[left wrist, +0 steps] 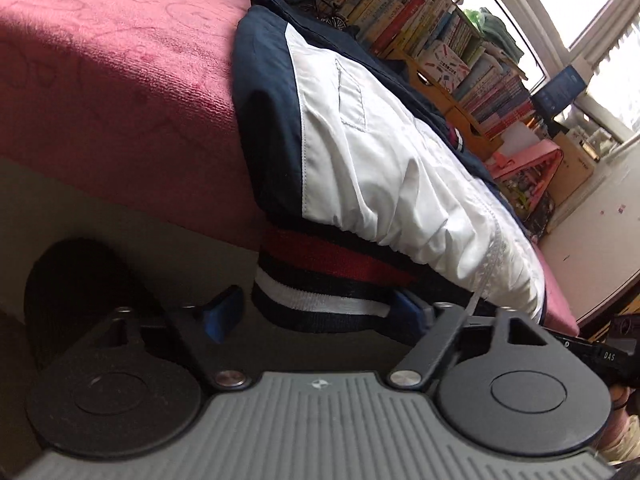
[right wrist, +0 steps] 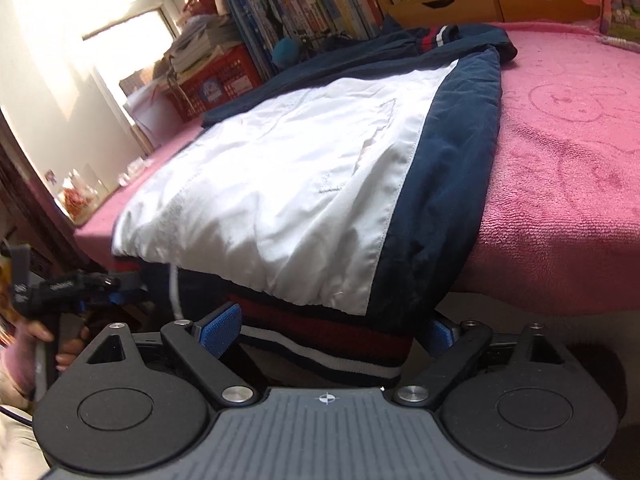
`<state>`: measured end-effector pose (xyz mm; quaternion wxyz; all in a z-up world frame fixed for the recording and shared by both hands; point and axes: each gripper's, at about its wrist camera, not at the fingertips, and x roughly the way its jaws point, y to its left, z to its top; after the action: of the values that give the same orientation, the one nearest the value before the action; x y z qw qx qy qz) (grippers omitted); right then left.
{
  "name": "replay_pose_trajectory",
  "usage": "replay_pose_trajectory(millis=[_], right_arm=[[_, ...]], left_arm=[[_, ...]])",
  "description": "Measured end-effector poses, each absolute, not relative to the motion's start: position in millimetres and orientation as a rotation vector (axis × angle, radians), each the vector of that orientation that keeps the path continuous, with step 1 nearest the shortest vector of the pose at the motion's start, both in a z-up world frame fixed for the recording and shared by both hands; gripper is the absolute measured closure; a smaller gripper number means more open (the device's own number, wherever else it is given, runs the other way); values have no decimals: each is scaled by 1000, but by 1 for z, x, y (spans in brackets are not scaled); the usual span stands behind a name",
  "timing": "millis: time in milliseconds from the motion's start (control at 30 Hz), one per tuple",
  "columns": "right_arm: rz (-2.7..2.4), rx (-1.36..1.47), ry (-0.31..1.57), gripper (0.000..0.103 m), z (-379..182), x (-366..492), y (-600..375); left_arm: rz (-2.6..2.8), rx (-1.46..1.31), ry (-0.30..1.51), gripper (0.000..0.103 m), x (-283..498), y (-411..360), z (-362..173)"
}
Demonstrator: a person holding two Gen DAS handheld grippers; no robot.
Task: Fold clothes
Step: 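Grasp the striped ribbed hem with both tools, then lift the striped hem with both tools and fold it toward the collar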
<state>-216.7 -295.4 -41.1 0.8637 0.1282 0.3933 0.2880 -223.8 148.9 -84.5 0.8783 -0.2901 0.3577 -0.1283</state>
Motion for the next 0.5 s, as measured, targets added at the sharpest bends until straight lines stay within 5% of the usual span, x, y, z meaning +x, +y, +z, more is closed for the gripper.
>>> replay_pose_trajectory(millis=[100, 200, 400, 500], right_arm=[[585, 368, 823, 48, -30, -222, -307], [601, 432, 814, 63, -21, -223, -314], [647, 570, 776, 84, 0, -223, -328], [681, 623, 698, 87, 20, -206, -325]], left_arm=[[-276, -610, 727, 68, -233, 148, -73], [-304, -580, 679, 84, -244, 143, -54], [-382, -518, 533, 89, -243, 137, -9], [-408, -468, 480, 88, -220, 132, 3]])
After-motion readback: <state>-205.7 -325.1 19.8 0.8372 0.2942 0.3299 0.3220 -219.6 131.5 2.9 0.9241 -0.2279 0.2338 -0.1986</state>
